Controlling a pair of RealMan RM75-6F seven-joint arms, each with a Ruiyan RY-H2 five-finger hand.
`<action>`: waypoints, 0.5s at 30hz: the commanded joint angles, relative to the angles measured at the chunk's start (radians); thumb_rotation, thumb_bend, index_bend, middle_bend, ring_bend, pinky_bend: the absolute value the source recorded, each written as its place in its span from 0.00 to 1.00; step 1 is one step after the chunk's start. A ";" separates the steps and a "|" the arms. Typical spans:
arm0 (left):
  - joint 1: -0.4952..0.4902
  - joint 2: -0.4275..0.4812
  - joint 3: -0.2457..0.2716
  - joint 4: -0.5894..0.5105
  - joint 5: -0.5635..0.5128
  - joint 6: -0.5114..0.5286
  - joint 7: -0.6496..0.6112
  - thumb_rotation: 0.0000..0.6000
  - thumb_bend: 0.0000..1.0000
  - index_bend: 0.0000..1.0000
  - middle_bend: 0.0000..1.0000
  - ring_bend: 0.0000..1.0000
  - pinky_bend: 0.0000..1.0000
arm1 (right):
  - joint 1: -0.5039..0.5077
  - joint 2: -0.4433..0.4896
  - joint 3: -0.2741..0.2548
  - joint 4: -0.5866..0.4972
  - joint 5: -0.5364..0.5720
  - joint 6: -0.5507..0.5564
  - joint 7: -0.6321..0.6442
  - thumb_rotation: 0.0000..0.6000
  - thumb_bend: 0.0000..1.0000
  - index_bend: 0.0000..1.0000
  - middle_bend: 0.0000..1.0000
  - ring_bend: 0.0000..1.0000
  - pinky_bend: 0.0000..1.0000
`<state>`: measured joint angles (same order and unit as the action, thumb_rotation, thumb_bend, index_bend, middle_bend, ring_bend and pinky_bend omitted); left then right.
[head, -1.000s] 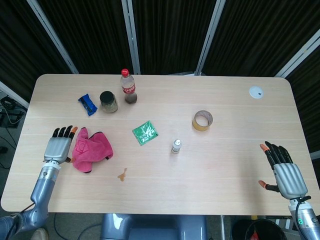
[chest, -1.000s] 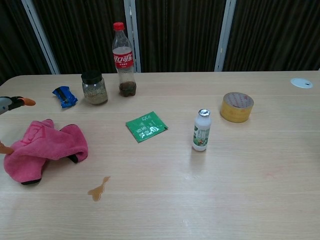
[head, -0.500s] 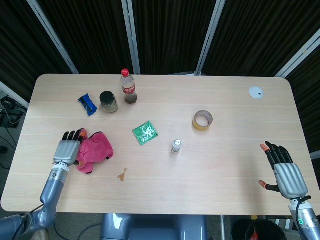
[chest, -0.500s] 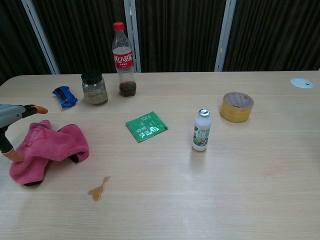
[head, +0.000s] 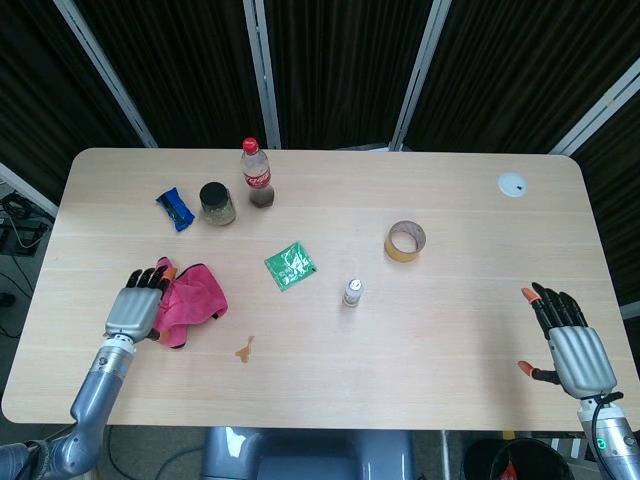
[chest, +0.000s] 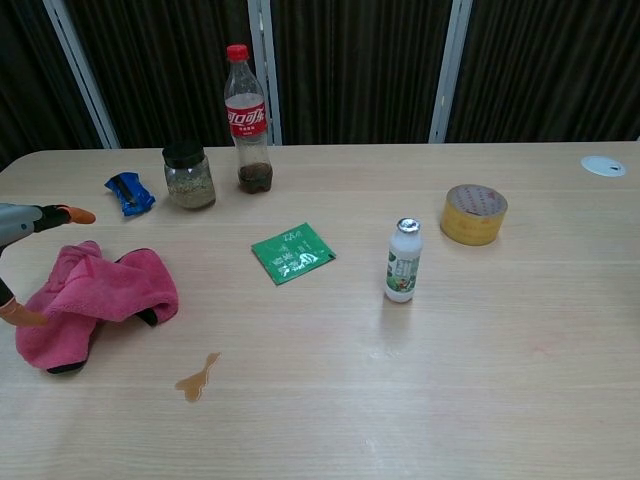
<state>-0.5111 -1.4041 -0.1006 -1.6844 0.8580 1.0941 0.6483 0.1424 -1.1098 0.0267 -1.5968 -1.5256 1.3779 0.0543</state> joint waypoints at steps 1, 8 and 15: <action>-0.001 -0.005 0.004 0.005 -0.014 0.008 0.005 1.00 0.04 0.00 0.00 0.00 0.00 | 0.001 0.000 0.000 -0.001 0.001 -0.001 0.001 1.00 0.00 0.00 0.00 0.00 0.00; -0.023 -0.061 0.005 0.086 -0.060 -0.006 0.019 1.00 0.05 0.00 0.00 0.00 0.00 | 0.000 0.001 -0.001 -0.002 -0.002 0.000 0.001 1.00 0.00 0.00 0.00 0.00 0.00; -0.058 -0.125 -0.012 0.172 -0.104 -0.013 0.047 1.00 0.05 0.03 0.00 0.00 0.00 | 0.001 0.002 -0.002 -0.003 0.000 -0.004 0.006 1.00 0.00 0.00 0.00 0.00 0.00</action>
<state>-0.5611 -1.5180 -0.1076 -1.5244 0.7625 1.0840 0.6891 0.1436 -1.1078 0.0248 -1.5996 -1.5258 1.3742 0.0602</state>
